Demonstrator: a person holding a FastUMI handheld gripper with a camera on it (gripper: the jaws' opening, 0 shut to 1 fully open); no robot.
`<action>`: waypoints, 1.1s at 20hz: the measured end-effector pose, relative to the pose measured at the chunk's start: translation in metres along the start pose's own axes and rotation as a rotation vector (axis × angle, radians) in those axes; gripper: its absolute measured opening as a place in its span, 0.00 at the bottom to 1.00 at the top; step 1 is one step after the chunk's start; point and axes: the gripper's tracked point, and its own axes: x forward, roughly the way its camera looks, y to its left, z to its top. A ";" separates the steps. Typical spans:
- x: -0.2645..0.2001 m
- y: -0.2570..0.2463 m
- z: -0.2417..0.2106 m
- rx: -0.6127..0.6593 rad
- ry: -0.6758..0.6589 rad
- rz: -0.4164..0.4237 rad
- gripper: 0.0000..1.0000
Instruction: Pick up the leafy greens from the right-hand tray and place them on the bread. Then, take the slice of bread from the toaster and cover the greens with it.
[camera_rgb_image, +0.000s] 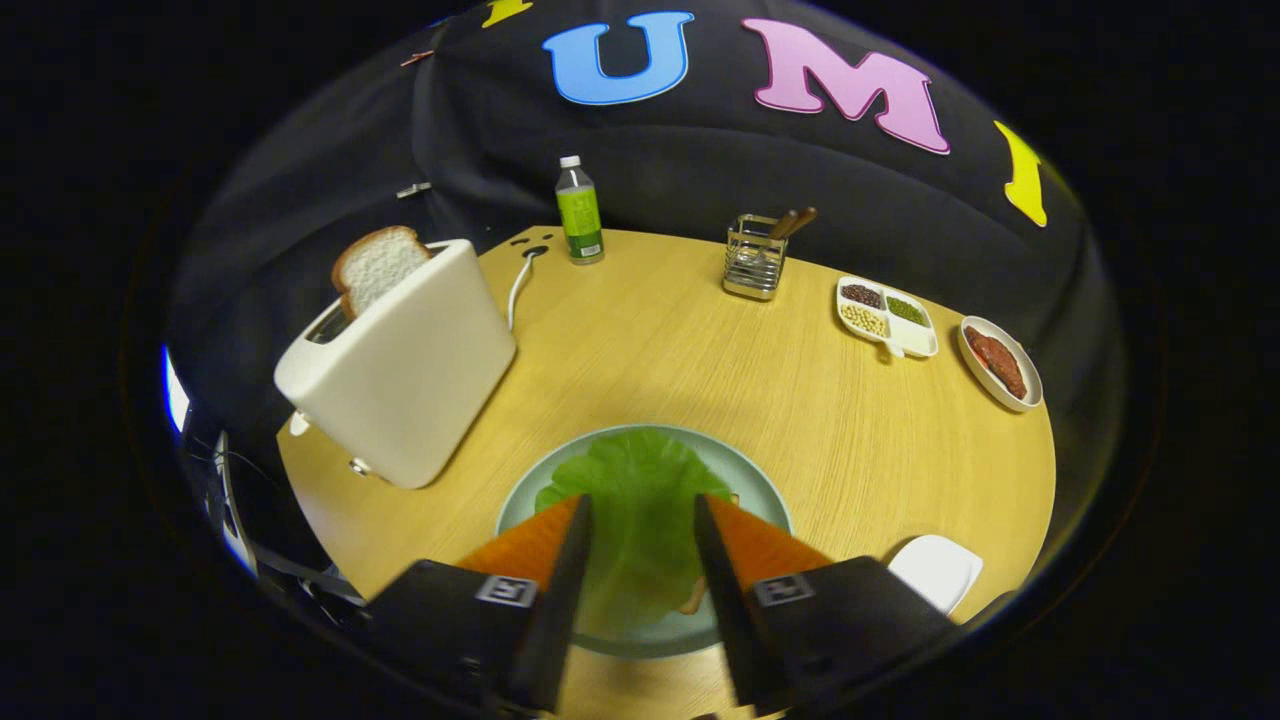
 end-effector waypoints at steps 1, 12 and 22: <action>0.002 -0.001 -0.002 0.002 0.001 -0.008 0.99; -0.042 0.011 0.044 0.000 -0.108 0.059 1.00; -0.080 0.127 0.161 -0.075 -0.286 0.219 0.99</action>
